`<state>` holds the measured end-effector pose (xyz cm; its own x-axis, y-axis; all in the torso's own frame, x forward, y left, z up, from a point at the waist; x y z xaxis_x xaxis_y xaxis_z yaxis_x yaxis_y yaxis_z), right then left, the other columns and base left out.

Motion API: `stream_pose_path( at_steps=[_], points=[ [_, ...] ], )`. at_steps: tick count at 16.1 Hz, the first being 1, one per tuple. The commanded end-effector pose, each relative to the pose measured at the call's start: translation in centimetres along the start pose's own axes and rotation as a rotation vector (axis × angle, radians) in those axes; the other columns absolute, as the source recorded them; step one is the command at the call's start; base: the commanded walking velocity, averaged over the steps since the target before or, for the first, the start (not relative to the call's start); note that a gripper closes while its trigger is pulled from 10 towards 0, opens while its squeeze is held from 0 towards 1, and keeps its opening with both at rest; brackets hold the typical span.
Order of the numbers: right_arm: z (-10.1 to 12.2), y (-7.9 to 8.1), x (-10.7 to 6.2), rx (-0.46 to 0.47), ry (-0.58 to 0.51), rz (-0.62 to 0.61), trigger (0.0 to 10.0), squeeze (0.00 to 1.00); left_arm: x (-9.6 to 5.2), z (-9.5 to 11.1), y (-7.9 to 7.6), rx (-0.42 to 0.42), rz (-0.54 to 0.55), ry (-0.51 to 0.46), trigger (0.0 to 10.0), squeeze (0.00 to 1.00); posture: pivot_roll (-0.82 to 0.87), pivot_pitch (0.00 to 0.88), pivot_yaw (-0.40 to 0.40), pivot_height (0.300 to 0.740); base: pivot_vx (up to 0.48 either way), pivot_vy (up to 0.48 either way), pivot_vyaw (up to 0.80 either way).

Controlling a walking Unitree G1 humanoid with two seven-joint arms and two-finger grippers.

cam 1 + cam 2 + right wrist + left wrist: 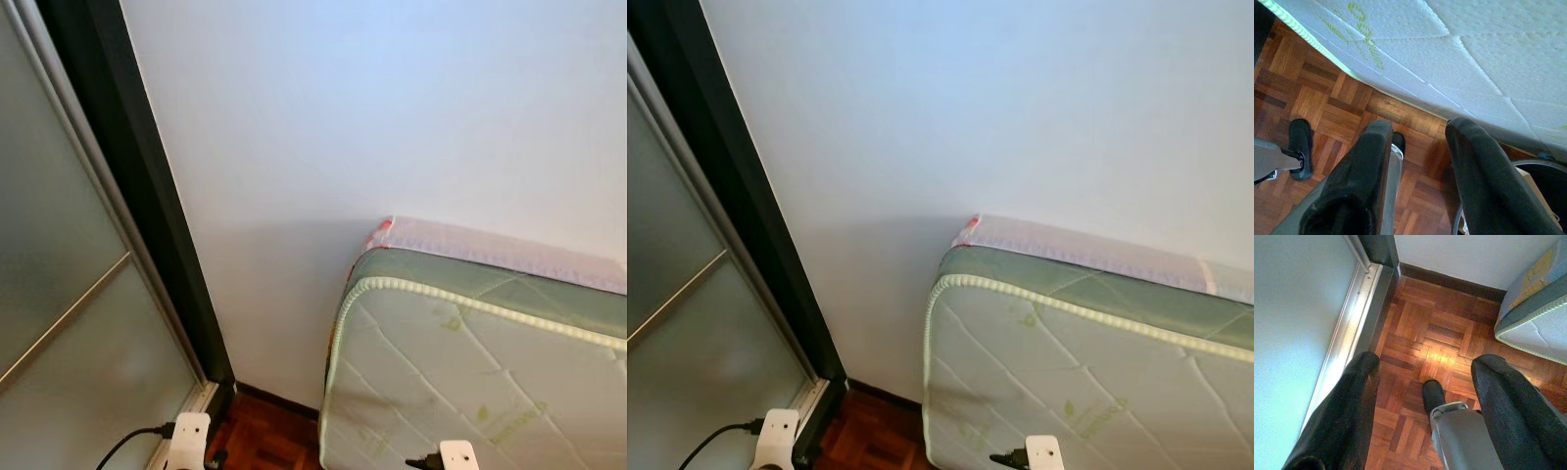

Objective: Clean up the room

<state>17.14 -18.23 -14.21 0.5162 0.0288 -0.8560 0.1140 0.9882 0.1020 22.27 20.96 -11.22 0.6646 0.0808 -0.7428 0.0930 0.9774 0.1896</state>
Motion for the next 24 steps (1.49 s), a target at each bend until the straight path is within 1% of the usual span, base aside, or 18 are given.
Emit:
stream_pose_path(
  at_steps=[1, 6, 19, 22, 24],
  points=[
    [-0.04, -0.06, -0.01, -0.008, 0.005, 0.0, 10.0, 0.0, -0.1, -0.65, 0.0, 0.01, -0.004, 0.025, 10.0, 0.0, 0.01, 0.018, -0.035, 0.74, 0.0, 0.0, 0.0],
    [-0.13, 0.17, 0.02, -0.014, 0.008, 0.003, 10.0, 0.0, -0.11, -0.69, 0.01, 0.01, -0.003, 0.026, 10.0, 0.0, 0.01, 0.019, -0.035, 0.74, 0.0, 0.0, 0.0],
    [-0.16, 0.17, 0.02, -0.019, 0.008, -0.002, 10.0, 0.0, -0.09, -0.62, -0.06, 0.012, -0.005, 0.025, 10.0, 0.0, 0.01, 0.018, -0.035, 0.74, 0.0, 0.0, 0.0],
    [-0.28, 0.16, 0.02, -0.046, 0.016, -0.005, 10.0, 0.0, -0.09, -0.6, -0.09, 0.012, -0.005, 0.024, 10.0, 0.0, 0.01, 0.018, -0.035, 0.74, 0.0, 0.0, 0.0],
    [-0.28, 0.16, 0.02, -0.046, 0.016, -0.005, 10.0, 0.0, -0.09, -0.6, -0.09, 0.012, -0.005, 0.024, 10.0, 0.0, 0.01, 0.018, -0.035, 0.74, 0.0, 0.0, 0.0]
  ],
)
Point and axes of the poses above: a point about 5 cm out from each wrist's last joint towards the gripper, its own x axis pointing out of the wrist towards the gripper, its own z axis along the axis of the wrist's last joint, y = z × x, the point moved 5 cm from there along x, pointing out of the wrist towards the gripper, and after that the axes turned 8 degrees about x, right-handed, at the moved point
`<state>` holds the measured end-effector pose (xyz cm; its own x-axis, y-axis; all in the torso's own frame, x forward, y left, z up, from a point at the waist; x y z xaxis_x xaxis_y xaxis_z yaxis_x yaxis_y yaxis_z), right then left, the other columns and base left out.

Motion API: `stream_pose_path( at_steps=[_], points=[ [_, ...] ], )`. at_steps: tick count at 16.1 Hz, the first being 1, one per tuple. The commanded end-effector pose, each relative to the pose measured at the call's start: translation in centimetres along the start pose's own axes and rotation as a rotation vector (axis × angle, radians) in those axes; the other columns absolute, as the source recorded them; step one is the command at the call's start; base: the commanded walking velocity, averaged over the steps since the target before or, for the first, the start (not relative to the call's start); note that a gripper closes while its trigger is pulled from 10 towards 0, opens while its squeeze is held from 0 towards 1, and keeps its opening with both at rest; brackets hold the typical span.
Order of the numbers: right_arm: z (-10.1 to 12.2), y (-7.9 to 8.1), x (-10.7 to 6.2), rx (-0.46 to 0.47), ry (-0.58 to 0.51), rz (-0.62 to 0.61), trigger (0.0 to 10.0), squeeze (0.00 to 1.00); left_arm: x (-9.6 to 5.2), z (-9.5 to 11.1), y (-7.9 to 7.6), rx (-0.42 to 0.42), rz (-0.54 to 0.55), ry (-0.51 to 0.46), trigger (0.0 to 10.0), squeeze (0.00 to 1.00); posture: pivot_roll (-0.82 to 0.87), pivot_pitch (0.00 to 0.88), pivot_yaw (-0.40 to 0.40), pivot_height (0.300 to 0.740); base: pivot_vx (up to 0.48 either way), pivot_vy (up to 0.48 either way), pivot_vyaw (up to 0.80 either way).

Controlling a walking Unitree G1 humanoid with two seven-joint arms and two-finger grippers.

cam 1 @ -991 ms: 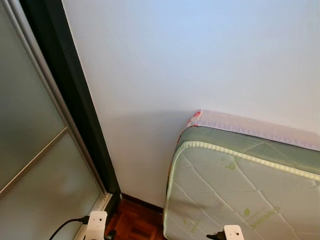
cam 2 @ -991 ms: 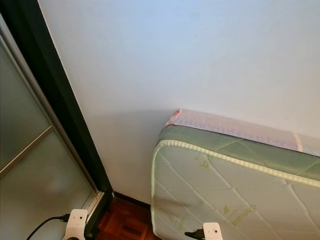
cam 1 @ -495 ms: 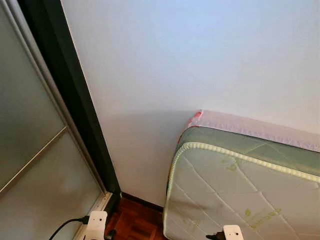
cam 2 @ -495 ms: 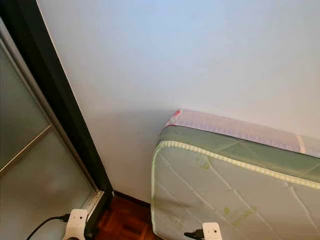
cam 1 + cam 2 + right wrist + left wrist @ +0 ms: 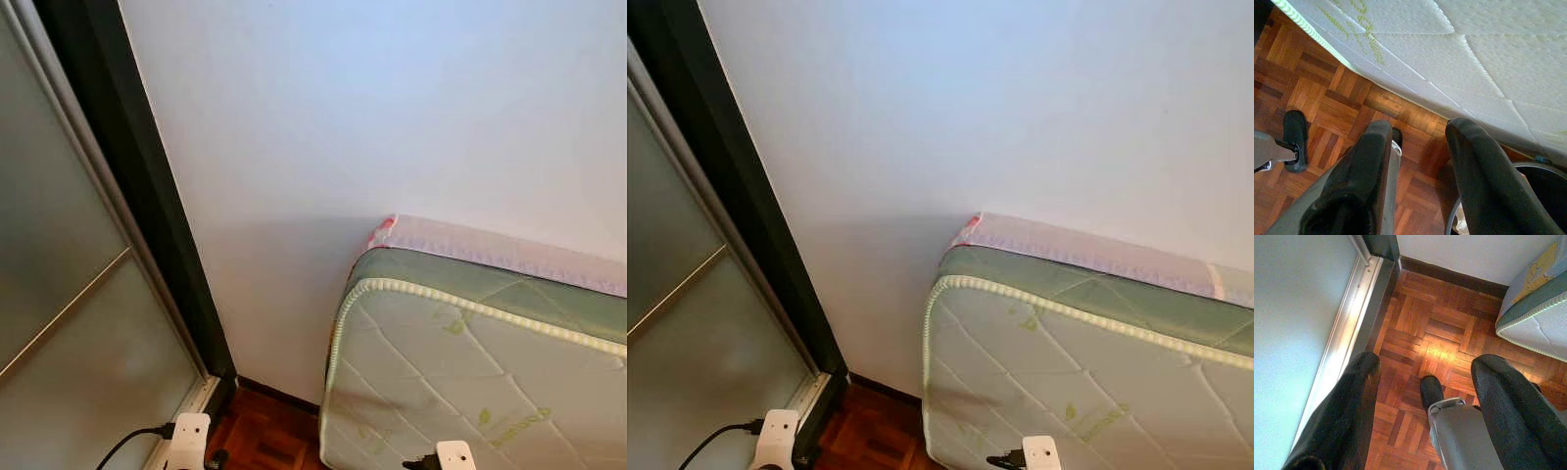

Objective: Clean up the room

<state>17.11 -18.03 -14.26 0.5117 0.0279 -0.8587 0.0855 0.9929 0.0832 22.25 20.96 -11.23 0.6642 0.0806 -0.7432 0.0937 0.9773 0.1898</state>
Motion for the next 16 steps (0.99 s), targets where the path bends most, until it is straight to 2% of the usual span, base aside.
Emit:
stream_pose_path(
  at_steps=[1, 16],
  points=[
    [-0.2, -0.03, -0.01, -0.011, 0.011, -0.004, 10.0, 0.0, -0.08, -0.58, -0.08, 0.012, -0.005, 0.024, 10.0, 0.0, 0.01, 0.018, -0.035, 0.74, 0.0, 0.0, 0.0],
    [-0.2, -0.03, -0.01, -0.011, 0.011, -0.004, 10.0, 0.0, -0.08, -0.58, -0.08, 0.012, -0.005, 0.024, 10.0, 0.0, 0.01, 0.018, -0.035, 0.74, 0.0, 0.0, 0.0]
  ],
)
Point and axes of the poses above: a point about 5 cm out from each wrist's last joint towards the gripper, its own x axis pointing out of the wrist towards the gripper, its own z axis along the axis of the wrist's last joint, y = z × x, the point moved 5 cm from there along x, pointing out of the wrist towards the gripper, and after that the axes turned 8 degrees about x, right-handed, at the moved point
